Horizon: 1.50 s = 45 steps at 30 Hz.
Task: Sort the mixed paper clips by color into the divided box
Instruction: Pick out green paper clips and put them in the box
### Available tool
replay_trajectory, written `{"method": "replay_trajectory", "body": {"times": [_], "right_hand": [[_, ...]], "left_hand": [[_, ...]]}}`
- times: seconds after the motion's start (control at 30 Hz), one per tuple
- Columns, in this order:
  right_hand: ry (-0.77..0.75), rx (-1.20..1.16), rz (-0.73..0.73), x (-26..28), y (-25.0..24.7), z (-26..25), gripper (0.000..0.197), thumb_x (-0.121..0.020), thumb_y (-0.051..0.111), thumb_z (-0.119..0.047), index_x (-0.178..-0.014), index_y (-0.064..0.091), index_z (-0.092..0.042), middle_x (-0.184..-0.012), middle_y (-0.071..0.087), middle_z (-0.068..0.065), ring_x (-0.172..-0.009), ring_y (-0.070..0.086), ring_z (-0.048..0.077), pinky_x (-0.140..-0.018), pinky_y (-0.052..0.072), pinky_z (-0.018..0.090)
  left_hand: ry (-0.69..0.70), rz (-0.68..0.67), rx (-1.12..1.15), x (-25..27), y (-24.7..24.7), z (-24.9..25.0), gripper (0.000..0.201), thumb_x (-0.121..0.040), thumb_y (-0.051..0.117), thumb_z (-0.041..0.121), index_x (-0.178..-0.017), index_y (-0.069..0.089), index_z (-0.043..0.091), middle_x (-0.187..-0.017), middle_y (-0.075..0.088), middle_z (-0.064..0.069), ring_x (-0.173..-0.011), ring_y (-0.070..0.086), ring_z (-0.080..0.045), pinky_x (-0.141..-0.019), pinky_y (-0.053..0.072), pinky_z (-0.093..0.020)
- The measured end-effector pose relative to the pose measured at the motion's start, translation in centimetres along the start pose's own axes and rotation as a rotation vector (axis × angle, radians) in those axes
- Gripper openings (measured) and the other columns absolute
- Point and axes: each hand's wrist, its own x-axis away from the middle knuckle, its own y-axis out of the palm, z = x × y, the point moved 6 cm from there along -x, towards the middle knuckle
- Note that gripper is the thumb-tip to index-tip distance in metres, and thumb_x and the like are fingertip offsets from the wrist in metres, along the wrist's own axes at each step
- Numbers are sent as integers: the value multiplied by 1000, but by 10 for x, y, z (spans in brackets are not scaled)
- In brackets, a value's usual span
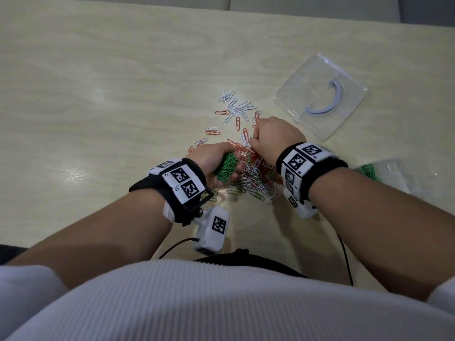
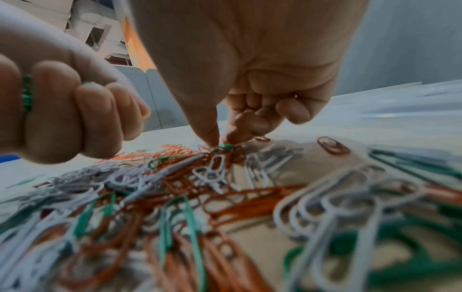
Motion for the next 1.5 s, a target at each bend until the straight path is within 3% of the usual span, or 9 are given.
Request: {"method": "replay_trajectory", "body": {"times": [0.27, 0.37, 0.53, 0.63, 0.73, 0.83, 1.17, 1.37, 1.5], "right_hand": [[-45, -57, -18, 14, -5, -6, 13, -86, 53, -28, -92, 58, -17, -91, 57, 0, -85, 57, 22, -76, 50, 37], [-164, -332, 109, 32, -17, -17, 4, -83, 57, -22, -79, 58, -21, -75, 51, -9, -75, 51, 13, -69, 45, 30], [-364, -405, -6, 53, -12, -47, 6, -84, 61, -23, -81, 66, -24, -71, 56, -12, -71, 51, 5, -69, 41, 25], [-209, -505, 105, 52, -13, -31, 12, -90, 55, -23, -91, 67, -21, -80, 65, -9, -74, 57, 7, -68, 43, 24], [-80, -251, 73, 49, 1, -15, 17, -92, 53, -34, -101, 60, -20, -90, 59, -4, -83, 56, 17, -67, 38, 27], [-90, -54, -33, 49, 21, -10, 28, -89, 58, -41, -109, 52, -23, -98, 56, 0, -87, 56, 22, -70, 44, 32], [53, -97, 65, 52, 6, 12, 10, -87, 48, -23, -89, 57, -22, -97, 60, 1, -86, 57, 23, -75, 50, 36], [22, -49, 24, 51, 14, 3, 25, -91, 54, -32, -113, 57, -21, -110, 59, 3, -95, 59, 25, -82, 50, 38], [-4, 30, 21, 50, 20, 2, 18, -92, 50, -22, -108, 57, -18, -108, 57, 6, -93, 58, 29, -82, 49, 41]], "left_hand": [[6, 3, -1, 1, -7, 0, 32, -98, 43, 25, -71, 55, 14, -61, 58, -4, -51, 53, -13, -47, 47, -19], [2, 3, -13, 1, -6, -4, 28, -97, 43, 25, -74, 56, 14, -61, 59, -5, -51, 53, -14, -46, 47, -19], [43, 11, 29, 6, -1, -6, 19, -94, 47, 16, -82, 59, 10, -60, 60, -7, -46, 56, -16, -42, 49, -21], [24, -35, 48, 9, -3, -9, 25, -97, 43, 22, -77, 56, 12, -58, 57, -5, -47, 53, -13, -42, 47, -18], [-3, -27, 42, 11, -10, -14, 31, -98, 40, 25, -72, 53, 14, -64, 56, -4, -54, 49, -14, -42, 47, -18], [-17, -16, 40, 15, -14, -17, 31, -98, 40, 24, -72, 53, 14, -63, 56, -4, -56, 47, -14, -41, 47, -18], [2, -40, 9, 19, -14, -17, 31, -98, 39, 22, -71, 52, 14, -62, 54, -4, -54, 48, -14, -41, 46, -19], [18, -34, -37, 21, -11, -18, 29, -98, 40, 21, -72, 53, 13, -60, 55, -4, -50, 49, -14, -42, 47, -19], [16, -48, -27, 21, -11, -17, 30, -98, 40, 23, -72, 52, 13, -63, 54, -4, -53, 49, -15, -41, 47, -19]]}}
